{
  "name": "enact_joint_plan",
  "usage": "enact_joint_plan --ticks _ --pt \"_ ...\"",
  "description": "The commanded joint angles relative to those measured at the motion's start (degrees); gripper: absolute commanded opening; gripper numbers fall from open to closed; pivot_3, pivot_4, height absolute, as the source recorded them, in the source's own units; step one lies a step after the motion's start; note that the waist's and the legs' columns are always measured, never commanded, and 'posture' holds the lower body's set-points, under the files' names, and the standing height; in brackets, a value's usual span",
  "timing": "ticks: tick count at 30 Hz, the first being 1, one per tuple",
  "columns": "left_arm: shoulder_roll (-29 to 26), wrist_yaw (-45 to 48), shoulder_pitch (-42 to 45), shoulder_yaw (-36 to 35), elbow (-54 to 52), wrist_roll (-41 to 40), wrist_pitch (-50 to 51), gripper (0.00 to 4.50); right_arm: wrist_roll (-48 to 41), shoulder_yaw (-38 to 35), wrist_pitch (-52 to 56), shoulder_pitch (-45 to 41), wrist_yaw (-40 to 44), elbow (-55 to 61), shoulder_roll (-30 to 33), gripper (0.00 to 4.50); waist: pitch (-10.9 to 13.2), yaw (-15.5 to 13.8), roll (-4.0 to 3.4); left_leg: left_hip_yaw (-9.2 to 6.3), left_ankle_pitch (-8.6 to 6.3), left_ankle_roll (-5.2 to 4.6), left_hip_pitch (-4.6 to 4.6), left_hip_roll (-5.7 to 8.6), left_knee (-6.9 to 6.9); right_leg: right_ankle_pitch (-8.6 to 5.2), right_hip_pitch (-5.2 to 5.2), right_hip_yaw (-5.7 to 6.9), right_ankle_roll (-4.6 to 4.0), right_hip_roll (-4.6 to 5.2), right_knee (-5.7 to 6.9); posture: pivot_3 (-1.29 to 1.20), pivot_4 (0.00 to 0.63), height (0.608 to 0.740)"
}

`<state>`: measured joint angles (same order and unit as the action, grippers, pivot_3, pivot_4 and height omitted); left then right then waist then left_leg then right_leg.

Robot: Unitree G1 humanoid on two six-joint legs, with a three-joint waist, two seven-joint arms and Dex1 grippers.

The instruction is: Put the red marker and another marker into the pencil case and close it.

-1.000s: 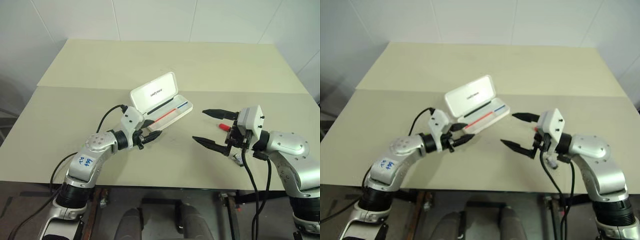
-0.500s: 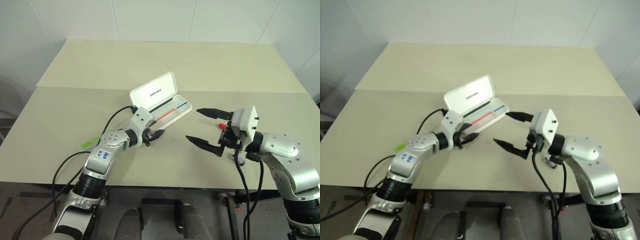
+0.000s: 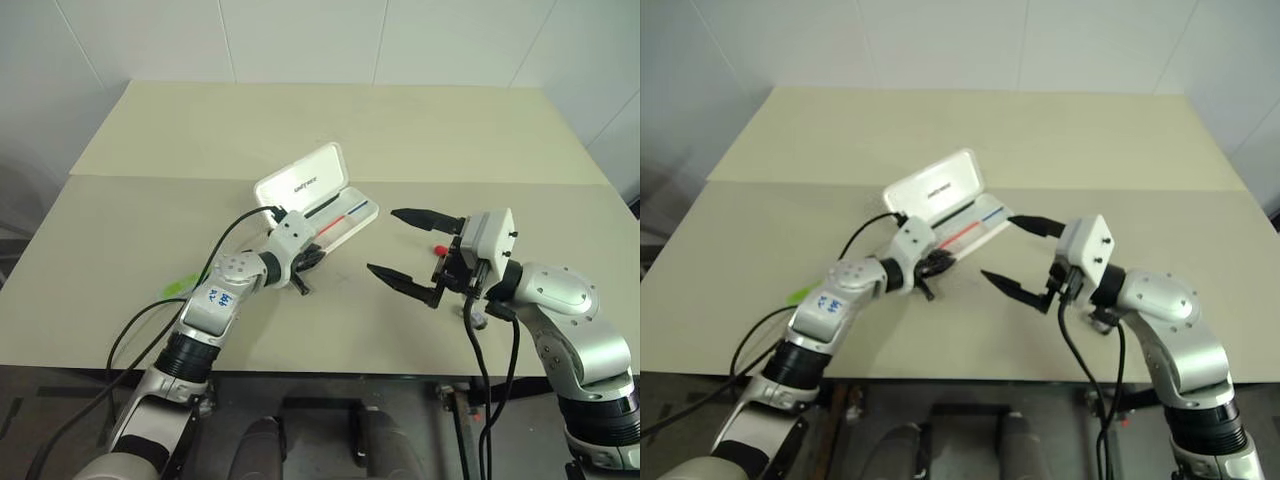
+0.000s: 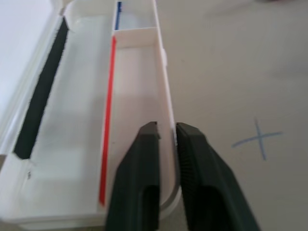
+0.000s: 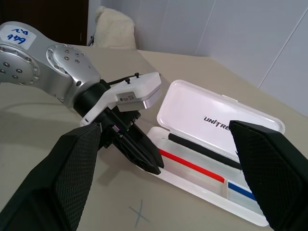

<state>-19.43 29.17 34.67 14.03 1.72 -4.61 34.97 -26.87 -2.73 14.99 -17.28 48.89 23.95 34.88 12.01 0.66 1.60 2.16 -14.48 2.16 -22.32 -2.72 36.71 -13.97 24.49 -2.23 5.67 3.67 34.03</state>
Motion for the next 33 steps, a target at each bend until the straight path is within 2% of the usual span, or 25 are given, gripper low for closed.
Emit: enact_joint_plan --ticks 1,9,15,20,23,28,33 --pt "-1.27 0.08 0.56 -0.46 0.90 1.55 1.07 0.03 0.02 -0.65 -1.40 -0.85 -0.61 0.91 -0.49 4.50 0.00 0.14 0.00 0.00 0.00 -0.01 0.00 -0.01 0.08 0.03 -0.01 0.00 -0.03 -0.01 0.00 0.00 0.150 0.740" --pt "-2.65 7.06 0.73 -0.52 -3.56 -2.03 -0.05 0.03 -0.03 -0.87 -1.28 -0.95 0.16 0.54 -0.20 4.50 0.00 1.06 0.01 0.04 0.01 -0.03 -0.04 -0.07 0.32 0.31 -0.13 -0.04 -0.02 -0.05 -0.19 0.00 0.150 0.740" --pt "-10.81 20.11 -2.64 -1.69 -8.64 -6.01 -5.20 0.03 -1.21 -2.54 -0.21 0.65 2.70 0.51 2.42 4.50 0.00 1.03 0.00 0.07 -0.09 -0.08 -0.18 -0.10 0.19 0.30 0.07 -0.04 -0.03 -0.05 -0.18 0.00 0.150 0.740" --pt "-17.48 26.89 -6.02 -4.32 -8.30 -7.48 -10.43 0.03 -3.17 -5.57 0.63 4.62 5.92 1.12 6.27 4.50 0.01 0.93 0.01 0.09 -0.17 -0.14 -0.20 -0.11 0.19 0.27 0.09 -0.03 -0.07 -0.04 -0.18 0.00 0.150 0.740" --pt "-19.67 29.29 -7.36 -4.98 -7.61 -7.29 -13.58 0.03 -4.37 -7.57 0.99 7.60 7.56 1.67 8.47 4.50 0.02 0.80 0.03 0.11 -0.17 -0.14 -0.22 -0.11 0.22 0.25 0.08 -0.03 -0.11 -0.03 -0.25 0.00 0.150 0.740" --pt "-19.64 31.99 -8.61 -4.17 -6.59 -6.83 -18.97 0.03 -5.68 -10.36 1.38 11.48 9.47 2.13 11.17 4.50 0.02 0.92 0.04 0.23 -0.17 -0.15 -0.22 -0.12 0.30 0.24 0.05 -0.06 -0.12 0.02 -0.37 0.00 0.150 0.740" --pt "-17.43 33.16 -8.13 -2.11 -4.32 -5.61 -22.66 0.03 -6.16 -10.70 2.02 11.31 9.01 2.81 11.65 4.50 0.02 1.01 0.04 0.24 -0.17 -0.15 -0.20 -0.13 0.31 0.25 0.05 -0.07 -0.11 -0.01 -0.36 0.00 0.150 0.740"
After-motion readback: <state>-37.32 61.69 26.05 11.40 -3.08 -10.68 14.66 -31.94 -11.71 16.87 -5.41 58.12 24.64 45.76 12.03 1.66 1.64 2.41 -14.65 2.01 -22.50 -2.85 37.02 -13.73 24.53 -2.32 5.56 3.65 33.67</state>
